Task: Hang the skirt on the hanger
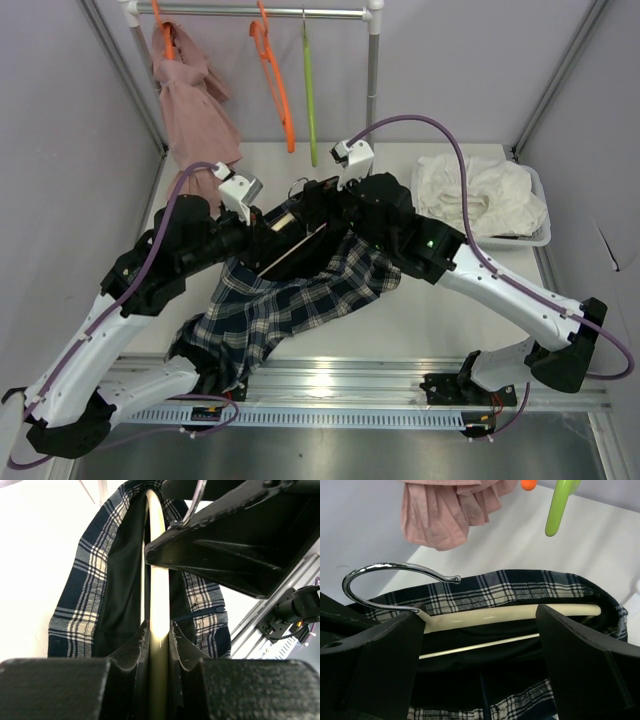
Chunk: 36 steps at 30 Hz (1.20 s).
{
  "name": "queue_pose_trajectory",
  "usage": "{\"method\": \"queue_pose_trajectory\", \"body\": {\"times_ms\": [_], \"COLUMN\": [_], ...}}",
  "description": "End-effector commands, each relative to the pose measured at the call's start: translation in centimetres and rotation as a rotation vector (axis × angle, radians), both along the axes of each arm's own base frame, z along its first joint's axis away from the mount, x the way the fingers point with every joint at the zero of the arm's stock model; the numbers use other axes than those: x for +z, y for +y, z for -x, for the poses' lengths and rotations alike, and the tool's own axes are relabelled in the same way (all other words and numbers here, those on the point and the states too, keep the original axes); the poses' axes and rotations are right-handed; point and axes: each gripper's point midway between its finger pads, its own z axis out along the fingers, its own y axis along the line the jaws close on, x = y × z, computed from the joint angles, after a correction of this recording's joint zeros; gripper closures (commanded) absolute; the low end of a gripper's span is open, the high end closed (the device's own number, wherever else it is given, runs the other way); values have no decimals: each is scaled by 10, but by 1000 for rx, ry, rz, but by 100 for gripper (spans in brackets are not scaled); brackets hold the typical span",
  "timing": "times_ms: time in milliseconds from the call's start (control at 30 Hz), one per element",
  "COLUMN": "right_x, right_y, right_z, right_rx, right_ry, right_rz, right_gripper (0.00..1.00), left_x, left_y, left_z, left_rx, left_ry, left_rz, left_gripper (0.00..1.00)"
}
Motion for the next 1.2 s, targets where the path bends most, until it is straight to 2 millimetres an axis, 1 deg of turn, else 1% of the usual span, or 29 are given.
{"method": "queue_pose_trajectory", "body": {"times_ms": [0,67,100,167,200,300,367,400,500,567,600,633,667,700,733,767,800,833,900,933,967,1000,1033,1067,1100,1133,1167], "right_x": [47,47,52,56,55,55,53,52,52,54,53,54,55,55,55,56,57,56,58,59,60,60,62,62,64,64,65], "right_y": [-88,-89,-84,-81,-75,-68,-72,-74,-81,-82,-82,-84,-85,-86,-87,-88,-89,-89,-91,-91,-92,-93,-94,-96,-96,-97,-98], "right_z": [-27,-26,-18,-13,-7,-1,-2,-3,-4,-3,-3,-3,-3,-4,-4,-3,-3,-4,-4,-3,-4,-3,-3,-4,-3,-4,-4], "right_rx": [-269,-247,-187,-144,-95,-40,-64,-74,-95,-95,-98,-103,-107,-110,-110,-114,-117,-119,-120,-120,-123,-124,-127,-131,-131,-133,-134], "right_ry": [-78,-83,-94,-106,-106,-110,-101,-100,-101,-102,-101,-100,-101,-102,-103,-104,-105,-103,-106,-107,-110,-110,-113,-115,-118,-117,-119], "right_rz": [-89,-102,-116,-143,-148,-148,-143,-138,-128,-129,-126,-122,-119,-118,-112,-112,-111,-106,-105,-104,-105,-102,-101,-100,-101,-100,-100], "right_gripper": [7,6,6,6,6,7,7,7,7,7,7,7,7,7,7,7,6,7,7,6,6,7,6,7,6,6,6], "left_x": [15,12,11,11,10,13,13,17,18,28,29,41,42,42,46,59,64,69,89,91,98,107,112,115,128,131,138], "left_y": [56,56,55,54,54,56,60,65,79,88,90,93,98,95,95,97,97,96,102,105,105,104,103,102,101,100,96], "left_z": [-17,-18,-18,-18,-18,-19,-21,-24,-30,-35,-39,-40,-44,-49,-53,-55,-59,-67,-74,-79,-88,-90,-93,-101,-101,-104,-108], "left_rx": [299,297,295,291,289,307,336,372,453,506,521,535,563,562,564,576,583,594,629,647,653,652,653,660,657,660,654], "left_ry": [-49,-43,-40,-41,-38,-43,-39,-48,-33,-47,-43,-59,-50,-42,-48,-68,-72,-75,-103,-101,-102,-114,-120,-123,-144,-139,-152], "left_rz": [-14,-19,-18,-12,-11,-3,0,3,-15,2,2,25,31,27,36,61,67,72,108,113,132,153,175,187,215,239,266], "left_gripper": [100,100,100,100,100,100,100,100,100,100,100,100,100,100,100,100,100,100,100,100,100,100,100,100,100,100,100]}}
